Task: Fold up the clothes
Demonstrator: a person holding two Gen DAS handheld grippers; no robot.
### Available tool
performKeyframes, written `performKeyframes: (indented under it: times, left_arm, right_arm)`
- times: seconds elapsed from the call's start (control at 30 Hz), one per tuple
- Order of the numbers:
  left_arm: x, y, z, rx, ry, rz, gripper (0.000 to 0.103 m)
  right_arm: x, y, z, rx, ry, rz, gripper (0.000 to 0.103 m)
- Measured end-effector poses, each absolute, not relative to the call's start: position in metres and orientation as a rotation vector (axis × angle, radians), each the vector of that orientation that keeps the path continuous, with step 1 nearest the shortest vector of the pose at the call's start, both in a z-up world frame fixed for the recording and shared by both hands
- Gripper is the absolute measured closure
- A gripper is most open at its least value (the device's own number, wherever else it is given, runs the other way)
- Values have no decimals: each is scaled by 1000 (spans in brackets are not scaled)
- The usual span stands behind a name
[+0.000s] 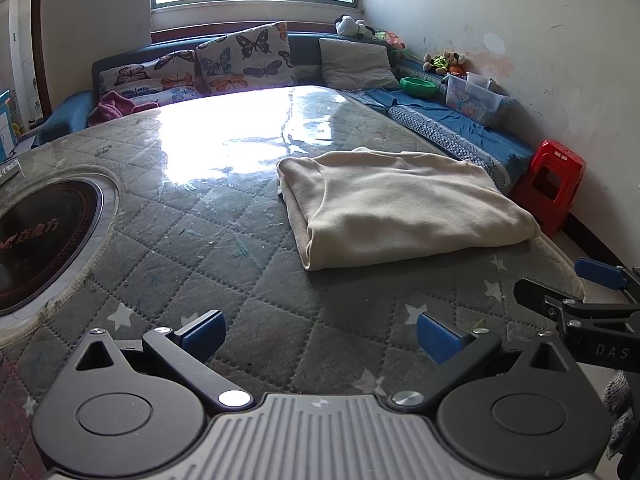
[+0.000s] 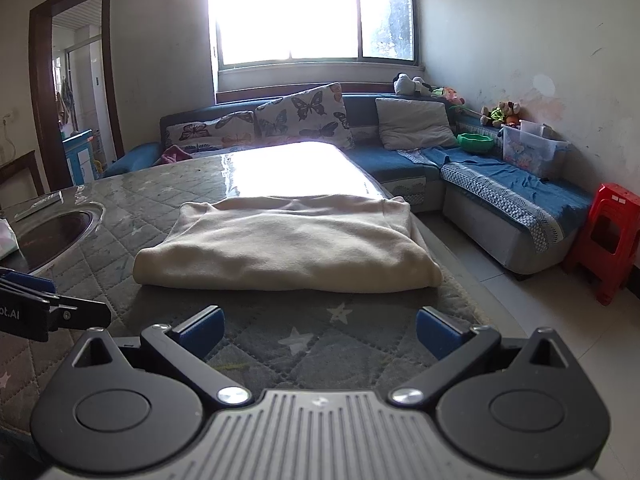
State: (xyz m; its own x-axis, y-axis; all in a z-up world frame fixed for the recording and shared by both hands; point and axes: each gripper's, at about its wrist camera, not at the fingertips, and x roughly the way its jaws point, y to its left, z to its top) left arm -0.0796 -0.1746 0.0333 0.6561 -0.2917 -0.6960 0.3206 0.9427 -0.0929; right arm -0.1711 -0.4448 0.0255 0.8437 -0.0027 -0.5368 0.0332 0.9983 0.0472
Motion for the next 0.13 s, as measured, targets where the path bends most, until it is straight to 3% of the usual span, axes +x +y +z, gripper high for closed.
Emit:
performKeyframes:
  times: [0.13]
  left_arm:
    - [-76, -175, 33, 38, 789, -350, 0]
  right_arm:
    - [-168, -444, 25, 56, 572, -15, 0]
